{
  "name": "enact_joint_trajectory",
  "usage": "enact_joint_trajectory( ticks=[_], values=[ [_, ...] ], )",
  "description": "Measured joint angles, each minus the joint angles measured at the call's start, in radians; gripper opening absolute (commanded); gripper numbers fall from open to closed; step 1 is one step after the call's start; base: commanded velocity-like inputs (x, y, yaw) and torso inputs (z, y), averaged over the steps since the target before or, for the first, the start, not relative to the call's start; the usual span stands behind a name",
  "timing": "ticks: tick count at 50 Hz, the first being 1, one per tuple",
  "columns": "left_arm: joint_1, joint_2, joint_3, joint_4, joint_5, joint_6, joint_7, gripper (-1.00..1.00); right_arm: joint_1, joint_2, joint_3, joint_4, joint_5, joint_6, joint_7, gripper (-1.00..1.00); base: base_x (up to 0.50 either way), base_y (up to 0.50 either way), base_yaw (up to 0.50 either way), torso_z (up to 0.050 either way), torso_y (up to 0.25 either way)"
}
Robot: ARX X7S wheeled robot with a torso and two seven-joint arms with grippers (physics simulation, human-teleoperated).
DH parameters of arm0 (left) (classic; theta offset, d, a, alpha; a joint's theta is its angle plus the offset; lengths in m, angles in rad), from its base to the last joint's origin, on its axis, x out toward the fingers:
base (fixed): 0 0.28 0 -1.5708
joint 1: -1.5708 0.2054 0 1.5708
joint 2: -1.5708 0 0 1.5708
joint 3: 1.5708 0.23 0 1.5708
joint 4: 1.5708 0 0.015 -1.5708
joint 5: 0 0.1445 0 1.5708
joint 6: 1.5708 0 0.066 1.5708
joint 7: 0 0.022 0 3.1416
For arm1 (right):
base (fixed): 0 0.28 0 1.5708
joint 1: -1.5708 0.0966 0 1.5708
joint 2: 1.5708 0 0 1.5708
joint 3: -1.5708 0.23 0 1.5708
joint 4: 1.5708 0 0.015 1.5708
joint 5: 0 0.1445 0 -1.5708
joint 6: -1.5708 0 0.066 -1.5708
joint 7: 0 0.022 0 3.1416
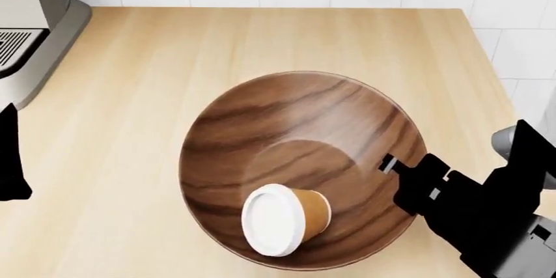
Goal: Place the cup inside the bowl on the dining table and move the bowl to any counter.
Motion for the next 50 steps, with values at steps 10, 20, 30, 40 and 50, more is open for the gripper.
enact_joint_trajectory(
  ticks=[10, 20, 30, 40, 50],
  values=[
    [-0.002, 0.002, 0.004, -0.003, 0.002, 0.003, 0.001, 1.0, 0.007, 0.002, -0.005, 0.0, 0.003, -0.002, 0.004, -1.0, 0.0, 0.0, 0.0, 0.0, 0.0],
    [-0.012, 0.014, 0.023, -0.011, 0.017, 0.007, -0.002, 1.0, 0.012, 0.004, -0.006, -0.002, 0.004, -0.002, 0.011, -1.0, 0.0, 0.0, 0.0, 0.0, 0.0],
    [-0.009, 0.016, 0.028, -0.013, 0.021, 0.014, 0.0, 1.0, 0.014, 0.005, -0.002, -0.008, 0.014, -0.006, 0.01, 1.0, 0.0, 0.0, 0.0, 0.0, 0.0],
    [-0.007, 0.012, 0.024, -0.012, 0.016, 0.015, -0.001, 1.0, 0.01, 0.006, -0.002, -0.01, 0.018, -0.009, 0.009, 1.0, 0.0, 0.0, 0.0, 0.0, 0.0],
    [-0.011, 0.016, 0.032, -0.015, 0.019, 0.017, -0.003, 1.0, 0.01, 0.019, -0.011, -0.039, -0.009, -0.022, -0.002, 1.0, 0.0, 0.0, 0.0, 0.0, 0.0]
  ],
)
